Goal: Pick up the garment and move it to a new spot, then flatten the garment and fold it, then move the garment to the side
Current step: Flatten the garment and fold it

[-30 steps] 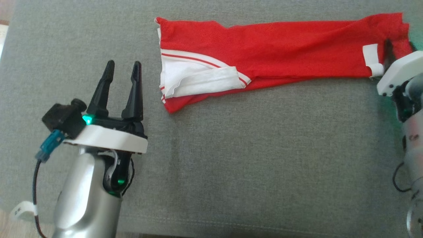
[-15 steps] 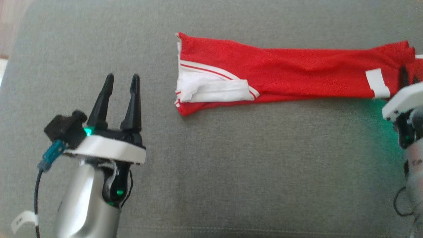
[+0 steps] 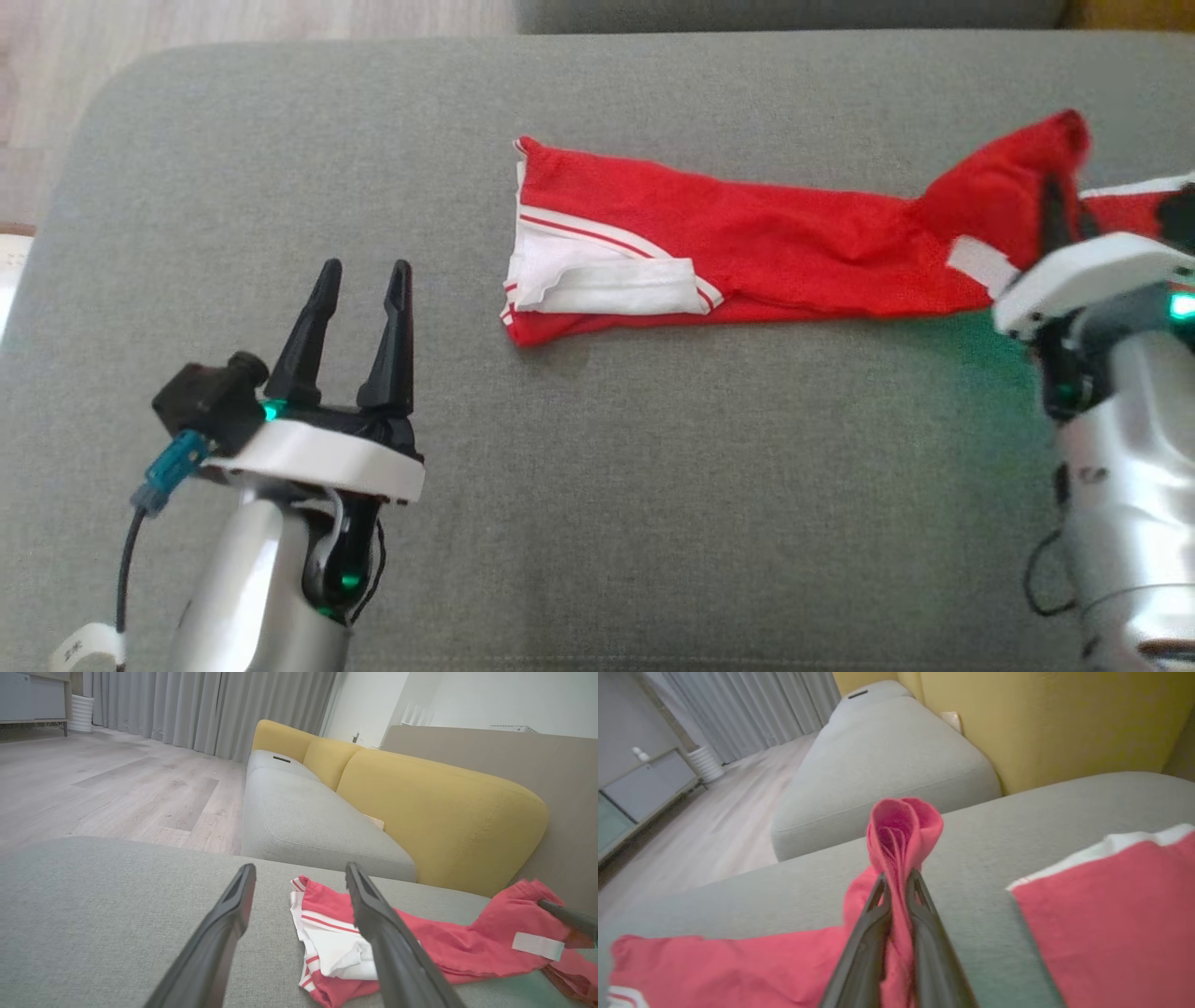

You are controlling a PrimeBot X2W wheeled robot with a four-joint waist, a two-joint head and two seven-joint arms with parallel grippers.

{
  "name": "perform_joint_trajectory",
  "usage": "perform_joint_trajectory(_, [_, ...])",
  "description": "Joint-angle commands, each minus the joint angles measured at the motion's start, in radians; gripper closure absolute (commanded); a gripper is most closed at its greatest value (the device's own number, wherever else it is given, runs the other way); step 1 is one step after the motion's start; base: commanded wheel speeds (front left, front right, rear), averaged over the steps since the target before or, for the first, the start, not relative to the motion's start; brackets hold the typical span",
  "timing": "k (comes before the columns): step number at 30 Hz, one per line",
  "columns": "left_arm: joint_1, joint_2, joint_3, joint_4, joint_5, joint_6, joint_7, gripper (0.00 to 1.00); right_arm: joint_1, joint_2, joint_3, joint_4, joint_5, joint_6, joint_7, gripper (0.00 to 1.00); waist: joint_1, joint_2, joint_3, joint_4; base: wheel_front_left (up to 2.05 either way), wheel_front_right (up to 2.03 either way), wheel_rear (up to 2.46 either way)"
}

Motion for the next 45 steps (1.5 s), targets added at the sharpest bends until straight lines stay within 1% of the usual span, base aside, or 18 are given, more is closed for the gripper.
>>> perform_joint_trajectory(1, [-0.013, 0.013, 0.03, -0.029, 0.005, -0.006, -0.005, 0.0, 0.003, 0.021, 0.031, -0.052, 0.009, -0.001, 0.006, 1.0, 0.0, -0.0001, -0.011, 0.01, 0.0, 0.0, 0.0])
perform_joint_trajectory(5, [0.006, 0.012, 0.031, -0.025, 0.003, -0.006, -0.005, 0.0, 0.022, 0.07, 0.074, -0.126, 0.032, -0.001, 0.035, 1.0, 0.0, -0.0001, -0.038, 0.03, 0.0, 0.0, 0.0])
perform_joint_trajectory(8, [0.018, 0.011, 0.032, -0.025, -0.001, -0.006, -0.005, 0.0, 0.035, 0.09, 0.123, -0.17, 0.078, -0.001, 0.063, 1.0, 0.0, -0.0001, -0.052, 0.049, 0.0, 0.0, 0.0])
perform_joint_trajectory(9, [0.021, 0.01, 0.032, -0.024, -0.001, -0.006, -0.005, 0.0, 0.036, 0.092, 0.14, -0.181, 0.107, -0.001, 0.07, 1.0, 0.0, -0.0001, -0.054, 0.056, 0.0, 0.0, 0.0])
perform_joint_trajectory(13, [0.027, 0.008, 0.02, -0.017, -0.003, -0.006, -0.005, 0.0, 0.026, 0.094, 0.268, -0.184, 0.298, -0.001, 0.065, 1.0, 0.0, -0.0001, -0.054, 0.092, 0.0, 0.0, 0.0])
perform_joint_trajectory(17, [0.025, 0.005, 0.002, -0.009, -0.007, -0.006, -0.005, 0.0, -0.013, 0.094, 0.384, -0.124, 0.461, -0.001, 0.016, 1.0, 0.0, -0.0001, -0.046, 0.14, 0.0, 0.0, 0.0])
perform_joint_trajectory(23, [0.02, 0.0, -0.017, 0.0, -0.016, -0.006, -0.005, 0.0, -0.093, 0.094, 0.54, 0.022, 0.637, -0.001, -0.073, 1.0, 0.0, -0.0001, -0.021, 0.216, 0.0, 0.0, 0.0])
perform_joint_trajectory(24, [0.018, 0.0, -0.021, 0.001, -0.018, -0.006, -0.005, 0.0, -0.107, 0.094, 0.561, 0.05, 0.658, -0.001, -0.088, 1.0, 0.0, -0.0001, -0.015, 0.23, 0.0, 0.0, 0.0])
perform_joint_trajectory(25, [0.018, 0.0, -0.021, 0.001, -0.018, -0.006, -0.005, 0.0, -0.107, 0.094, 0.561, 0.05, 0.658, -0.001, -0.088, 1.0, 0.0, -0.0001, -0.015, 0.23, 0.0, 0.0, 0.0])
perform_joint_trajectory(27, [0.016, -0.002, -0.026, 0.003, -0.022, -0.006, -0.005, 0.0, -0.136, 0.094, 0.604, 0.102, 0.699, -0.001, -0.113, 1.0, 0.0, -0.0001, -0.005, 0.254, 0.0, 0.0, 0.0])
perform_joint_trajectory(28, [0.015, -0.003, -0.03, 0.004, -0.026, -0.006, -0.005, 0.0, -0.161, 0.094, 0.647, 0.145, 0.741, -0.001, -0.135, 1.0, 0.0, -0.0001, 0.006, 0.275, 0.0, 0.0, 0.0])
perform_joint_trajectory(29, [0.014, -0.003, -0.033, 0.005, -0.027, -0.006, -0.005, 0.0, -0.17, 0.094, 0.669, 0.164, 0.761, -0.001, -0.145, 1.0, 0.0, -0.0001, 0.01, 0.285, 0.0, 0.0, 0.0])
perform_joint_trajectory(33, [0.01, -0.004, -0.041, 0.01, -0.034, -0.006, -0.005, 0.0, -0.198, 0.094, 0.756, 0.22, 0.837, -0.001, -0.177, 1.0, 0.0, -0.0001, 0.022, 0.317, 0.0, 0.0, 0.0])
perform_joint_trajectory(38, [0.005, -0.005, -0.048, 0.011, -0.043, -0.006, -0.005, 0.0, -0.213, 0.094, 0.853, 0.268, 0.92, -0.001, -0.205, 1.0, 0.0, -0.0001, 0.026, 0.34, 0.0, 0.0, 0.0])
perform_joint_trajectory(39, [0.005, -0.005, -0.048, 0.011, -0.048, -0.006, -0.005, 0.0, -0.215, 0.094, 0.871, 0.277, 0.934, -0.001, -0.211, 0.78, 0.0, -0.0001, 0.025, 0.342, 0.0, 0.0, 0.0])
perform_joint_trajectory(40, [0.006, -0.005, -0.049, 0.01, -0.051, -0.006, -0.005, 0.0, -0.215, 0.094, 0.888, 0.281, 0.949, -0.001, -0.216, 0.01, 0.0, -0.0001, 0.024, 0.344, 0.0, 0.0, 0.0])
perform_joint_trajectory(42, [0.008, -0.005, -0.048, 0.011, -0.054, -0.006, -0.005, 0.0, -0.21, 0.094, 0.93, 0.259, 0.989, -0.001, -0.221, 0.0, 0.0, -0.0001, 0.02, 0.343, 0.0, 0.0, 0.0])
perform_joint_trajectory(45, [0.015, -0.005, -0.042, 0.014, -0.049, -0.006, -0.005, 0.0, -0.192, 0.094, 1.014, 0.167, 1.068, -0.001, -0.206, 0.0, 0.0, -0.0001, 0.011, 0.33, 0.0, 0.0, 0.0])
